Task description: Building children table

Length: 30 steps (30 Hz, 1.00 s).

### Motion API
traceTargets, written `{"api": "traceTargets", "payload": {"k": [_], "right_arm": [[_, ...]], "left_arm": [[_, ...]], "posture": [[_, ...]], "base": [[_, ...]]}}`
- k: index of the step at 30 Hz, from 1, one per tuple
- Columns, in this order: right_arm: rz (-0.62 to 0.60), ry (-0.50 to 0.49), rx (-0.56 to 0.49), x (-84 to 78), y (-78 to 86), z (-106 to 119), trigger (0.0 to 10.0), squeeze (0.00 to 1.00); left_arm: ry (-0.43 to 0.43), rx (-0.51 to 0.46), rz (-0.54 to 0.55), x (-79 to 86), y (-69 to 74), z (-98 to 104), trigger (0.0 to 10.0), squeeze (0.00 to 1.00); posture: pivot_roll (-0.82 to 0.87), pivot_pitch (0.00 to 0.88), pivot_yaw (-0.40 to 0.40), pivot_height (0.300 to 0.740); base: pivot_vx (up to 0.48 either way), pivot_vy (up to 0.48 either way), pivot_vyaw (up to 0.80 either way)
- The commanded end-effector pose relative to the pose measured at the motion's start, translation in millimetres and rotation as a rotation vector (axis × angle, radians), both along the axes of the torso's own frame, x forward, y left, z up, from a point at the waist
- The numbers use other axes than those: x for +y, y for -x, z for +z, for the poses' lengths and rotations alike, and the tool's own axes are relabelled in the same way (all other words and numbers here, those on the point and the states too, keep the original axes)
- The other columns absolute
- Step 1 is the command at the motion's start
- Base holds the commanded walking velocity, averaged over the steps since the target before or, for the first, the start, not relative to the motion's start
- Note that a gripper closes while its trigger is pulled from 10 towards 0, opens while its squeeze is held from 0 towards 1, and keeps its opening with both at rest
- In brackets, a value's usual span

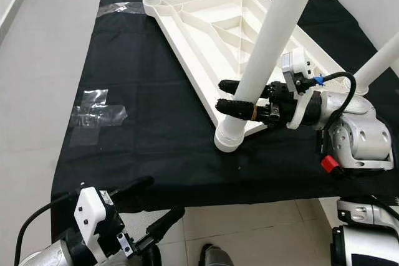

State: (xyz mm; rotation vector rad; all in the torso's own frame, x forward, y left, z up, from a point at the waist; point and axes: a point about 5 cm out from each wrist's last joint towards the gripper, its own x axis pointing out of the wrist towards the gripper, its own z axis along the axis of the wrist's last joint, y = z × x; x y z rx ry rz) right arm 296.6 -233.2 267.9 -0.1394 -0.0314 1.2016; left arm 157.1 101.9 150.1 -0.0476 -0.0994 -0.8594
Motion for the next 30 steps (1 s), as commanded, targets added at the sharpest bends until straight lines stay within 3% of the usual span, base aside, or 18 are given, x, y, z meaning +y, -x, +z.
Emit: {"api": "traceTargets", "payload": {"k": [1,3,5,6,7,8,13,18,19,20,22,23,25,26,27,28,29,30], "right_arm": [[-0.029,-0.093,0.122,7.3,11.2,-27,0.0,0.00],[-0.056,-0.141,0.172,14.2,18.8,-39,0.0,0.00],[-0.578,-0.026,0.290,35.1,15.0,-94,0.0,0.00],[-0.578,-0.026,0.290,35.1,15.0,-94,0.0,0.00],[-0.861,0.071,0.370,37.3,34.6,-119,0.0,0.00],[-1.058,0.132,0.427,34.3,53.4,-132,0.0,0.00],[-1.153,0.152,0.403,31.5,69.6,-130,0.0,0.00],[-1.095,0.105,0.335,37.2,59.1,-118,0.0,0.00],[-0.991,0.072,0.305,45.2,50.7,-107,10.0,0.00],[-0.763,-0.035,0.166,60.6,35.2,-77,10.0,0.53],[-0.763,-0.035,0.166,60.6,35.2,-77,10.0,0.53],[-0.675,-0.105,0.143,63.6,33.1,-65,10.0,1.00],[-0.442,-0.171,0.083,63.0,34.0,-40,10.0,1.00],[-0.442,-0.171,0.083,63.0,34.0,-40,10.0,1.00],[-0.323,-0.178,0.055,61.3,37.0,-28,10.0,0.93],[-0.265,-0.171,0.043,60.4,39.9,-21,10.0,0.93],[-0.198,-0.128,0.023,56.6,40.7,-15,10.0,0.00],[-0.192,-0.116,0.020,55.6,40.3,-15,10.0,0.00]], "left_arm": [[-0.020,0.014,-0.002,-0.1,3.8,-4,10.0,0.00],[-0.020,0.014,0.002,0.3,3.8,-4,10.0,0.00],[-0.021,0.012,0.012,2.9,3.4,-4,10.0,0.00],[-0.021,0.012,0.012,2.9,3.4,-4,10.0,0.00],[-0.023,0.011,0.017,4.0,2.9,-3,10.0,0.00],[-0.025,0.010,0.020,4.6,2.6,-3,10.0,0.00],[-0.025,0.014,0.018,5.7,0.3,-6,10.0,0.00],[-0.023,0.024,0.004,5.0,-0.8,-8,10.0,0.00],[-0.021,0.026,0.003,4.6,-0.9,-9,10.0,0.00],[-0.017,0.027,0.008,4.5,-1.2,-9,10.0,0.00],[-0.017,0.027,0.008,4.5,-1.2,-9,10.0,0.00],[-0.014,0.027,0.010,4.5,-1.3,-8,10.0,0.00],[-0.011,0.028,0.012,3.8,-0.7,-8,10.0,0.00],[-0.011,0.028,0.012,3.8,-0.7,-8,10.0,0.00],[-0.010,0.028,0.012,3.5,-0.4,-8,10.0,0.00],[-0.011,0.028,0.011,3.3,-0.2,-8,10.0,0.00],[-0.010,0.028,0.009,3.2,-0.1,-8,10.0,0.00],[-0.009,0.028,0.008,3.2,-0.2,-8,10.0,0.00]], "posture": [[0.03,0.238,-0.054,0.740],[0.03,0.238,-0.054,0.740],[0.05,0.231,-0.058,0.740],[0.05,0.231,-0.058,0.740],[0.02,0.240,-0.047,0.740],[0.02,0.240,-0.047,0.740],[-0.01,0.211,-0.025,0.740],[-0.01,0.187,-0.023,0.740],[-0.01,0.189,-0.023,0.740],[-0.01,0.188,-0.023,0.740],[-0.01,0.188,-0.023,0.740],[-0.01,0.190,-0.018,0.740],[0.00,0.185,-0.020,0.740],[0.00,0.185,-0.020,0.740],[0.01,0.188,-0.019,0.740],[0.01,0.188,-0.019,0.740],[0.01,0.188,-0.019,0.740],[0.01,0.188,-0.019,0.740]], "base": [[0.000,0.000,0.00],[0.000,0.000,0.00],[0.000,0.000,0.00],[0.000,0.000,0.00],[0.000,0.000,0.00],[0.000,0.000,0.00],[0.000,0.000,0.00],[0.000,0.000,0.00],[0.000,0.000,0.00],[0.000,0.000,0.00],[0.000,0.000,0.00],[0.000,0.000,0.00],[0.000,0.000,0.00],[0.000,0.000,0.00],[0.000,0.000,0.00],[0.000,0.000,0.00],[0.000,0.000,0.00],[0.000,0.000,0.00]]}}
